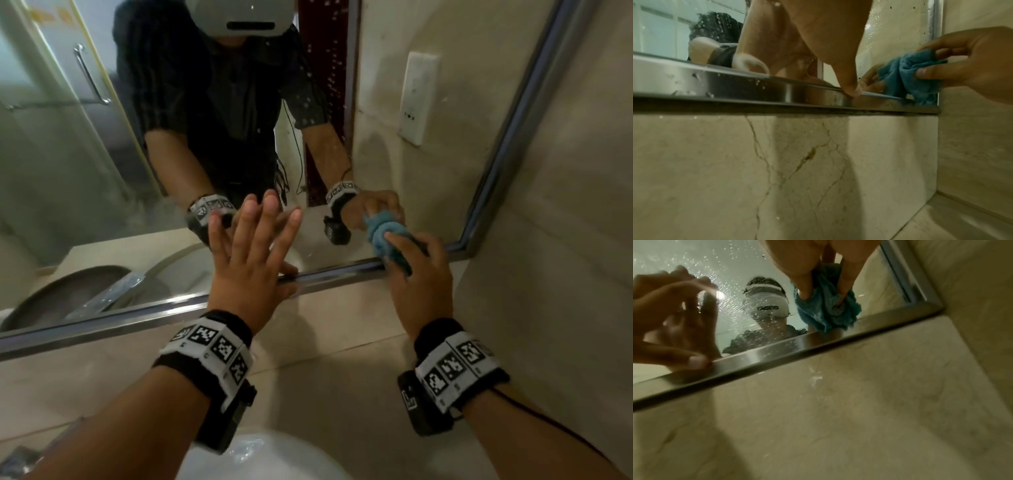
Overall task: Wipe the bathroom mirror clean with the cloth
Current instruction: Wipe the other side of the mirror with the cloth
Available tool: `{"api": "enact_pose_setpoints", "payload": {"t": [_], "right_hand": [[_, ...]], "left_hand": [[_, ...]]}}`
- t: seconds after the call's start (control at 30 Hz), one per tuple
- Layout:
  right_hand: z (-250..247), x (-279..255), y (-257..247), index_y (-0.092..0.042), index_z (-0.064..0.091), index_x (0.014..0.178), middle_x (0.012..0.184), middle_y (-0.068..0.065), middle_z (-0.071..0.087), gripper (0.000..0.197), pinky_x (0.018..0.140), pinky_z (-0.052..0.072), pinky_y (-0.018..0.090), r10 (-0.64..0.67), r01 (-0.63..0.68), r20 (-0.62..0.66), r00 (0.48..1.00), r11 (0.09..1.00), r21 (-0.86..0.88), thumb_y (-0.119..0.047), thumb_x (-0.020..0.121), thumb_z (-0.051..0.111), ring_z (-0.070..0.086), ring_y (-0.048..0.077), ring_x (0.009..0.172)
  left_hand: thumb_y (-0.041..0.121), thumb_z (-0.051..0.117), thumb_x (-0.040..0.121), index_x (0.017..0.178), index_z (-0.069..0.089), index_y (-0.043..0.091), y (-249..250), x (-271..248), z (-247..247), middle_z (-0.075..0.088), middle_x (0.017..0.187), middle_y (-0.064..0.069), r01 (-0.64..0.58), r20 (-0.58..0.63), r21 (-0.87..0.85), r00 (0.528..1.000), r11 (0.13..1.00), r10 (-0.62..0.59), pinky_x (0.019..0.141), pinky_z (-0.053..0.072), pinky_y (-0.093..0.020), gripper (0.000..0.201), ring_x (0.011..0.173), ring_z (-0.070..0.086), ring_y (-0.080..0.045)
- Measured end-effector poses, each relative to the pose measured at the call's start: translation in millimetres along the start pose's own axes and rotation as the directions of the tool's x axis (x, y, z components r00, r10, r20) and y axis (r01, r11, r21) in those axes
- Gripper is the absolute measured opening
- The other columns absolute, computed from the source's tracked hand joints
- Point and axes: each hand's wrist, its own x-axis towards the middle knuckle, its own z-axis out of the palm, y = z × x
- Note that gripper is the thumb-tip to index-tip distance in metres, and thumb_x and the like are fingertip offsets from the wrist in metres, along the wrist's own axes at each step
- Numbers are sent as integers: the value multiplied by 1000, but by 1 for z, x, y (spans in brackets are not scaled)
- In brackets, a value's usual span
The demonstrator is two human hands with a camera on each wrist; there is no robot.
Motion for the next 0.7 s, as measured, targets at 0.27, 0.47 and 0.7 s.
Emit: {"api": "enact_pose_setpoints", "payload": {"t": [0.27, 0.47, 0.7], "right_hand": [[7, -5, -6, -33, 65, 103, 119, 1, 53, 20, 93, 45, 25, 163, -205, 187, 969, 950, 236, -24, 85, 63, 53, 19, 109], [5, 0, 2, -29, 57, 102, 117, -3, 42, 23, 85, 39, 7, 324, -361, 177, 929, 900, 245, -13, 87, 60, 48, 10, 103], [-15, 12, 23, -38, 53, 89, 110, -5, 47, 23, 97, 43, 42, 274, -351, 285, 919, 896, 272, -26, 79, 70, 49, 16, 106]], "left_hand": [[71, 63, 67, 151, 0, 23, 1, 1, -2, -26, 153, -8, 3, 10, 4, 1000, 1000, -3, 110, -6, -60, 116, 141, -20, -28], [71, 61, 68, 151, 1, 21, 4, 0, -4, -27, 152, -7, 19, 25, 19, 1000, 1000, -20, 110, -9, -59, 114, 141, -22, -28], [69, 65, 66, 152, 3, 21, 4, 1, -6, -21, 154, -9, 19, 37, 27, 999, 999, -20, 110, -8, -59, 116, 141, -20, -29]]}}
